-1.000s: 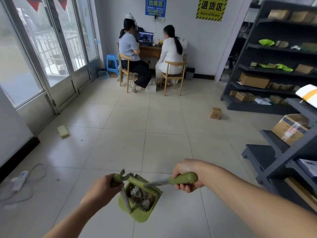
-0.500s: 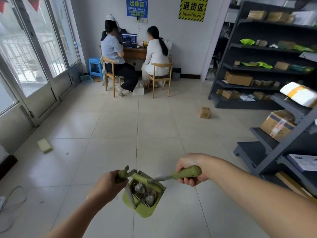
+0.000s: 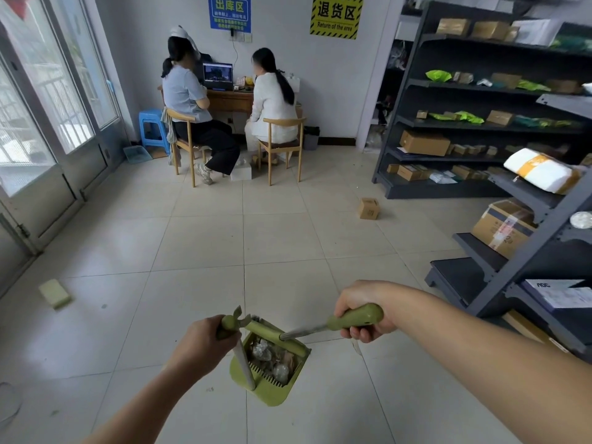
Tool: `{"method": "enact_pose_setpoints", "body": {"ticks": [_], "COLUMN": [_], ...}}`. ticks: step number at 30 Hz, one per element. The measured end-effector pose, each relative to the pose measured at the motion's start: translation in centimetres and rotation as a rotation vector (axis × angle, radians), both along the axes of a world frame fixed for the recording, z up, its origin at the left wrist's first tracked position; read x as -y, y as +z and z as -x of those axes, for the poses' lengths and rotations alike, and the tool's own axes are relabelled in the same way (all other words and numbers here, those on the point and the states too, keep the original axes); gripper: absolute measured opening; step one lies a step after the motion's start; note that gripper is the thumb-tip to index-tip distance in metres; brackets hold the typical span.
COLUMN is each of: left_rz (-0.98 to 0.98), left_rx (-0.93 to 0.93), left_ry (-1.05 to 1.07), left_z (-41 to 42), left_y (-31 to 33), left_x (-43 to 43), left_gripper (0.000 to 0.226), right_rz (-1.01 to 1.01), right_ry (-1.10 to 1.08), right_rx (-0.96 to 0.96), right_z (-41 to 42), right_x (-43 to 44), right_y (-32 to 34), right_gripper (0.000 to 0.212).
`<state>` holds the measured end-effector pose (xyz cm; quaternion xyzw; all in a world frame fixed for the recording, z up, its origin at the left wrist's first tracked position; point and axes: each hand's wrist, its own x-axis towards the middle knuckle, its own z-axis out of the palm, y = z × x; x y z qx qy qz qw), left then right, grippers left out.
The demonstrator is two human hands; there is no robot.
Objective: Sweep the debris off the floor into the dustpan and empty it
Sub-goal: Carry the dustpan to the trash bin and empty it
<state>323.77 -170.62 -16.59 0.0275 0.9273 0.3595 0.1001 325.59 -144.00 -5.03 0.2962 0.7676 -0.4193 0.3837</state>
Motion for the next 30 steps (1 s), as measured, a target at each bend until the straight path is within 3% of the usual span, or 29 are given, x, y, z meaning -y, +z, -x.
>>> {"method": "enact_pose_setpoints", "body": {"ticks": [14,30], "left_rz": [0.022,-0.006], "left_rx": [0.009,-0.003], "left_ry": [0.001,0.037], "left_z": [5.0,12.6], "left_y": [0.3,1.6], "left_x": [-3.1,-11.0], "left_gripper": [0.008,0.008], "right_rz": [0.04,0.043], "right_ry": [-0.004,0.0], "right_rx": [0.045,0.006], "right_z": [4.6,12.6], "right_x": [-2.2,-11.5], "right_y": [-0.5,0.1], "right_gripper": [0.021,0.017]}}
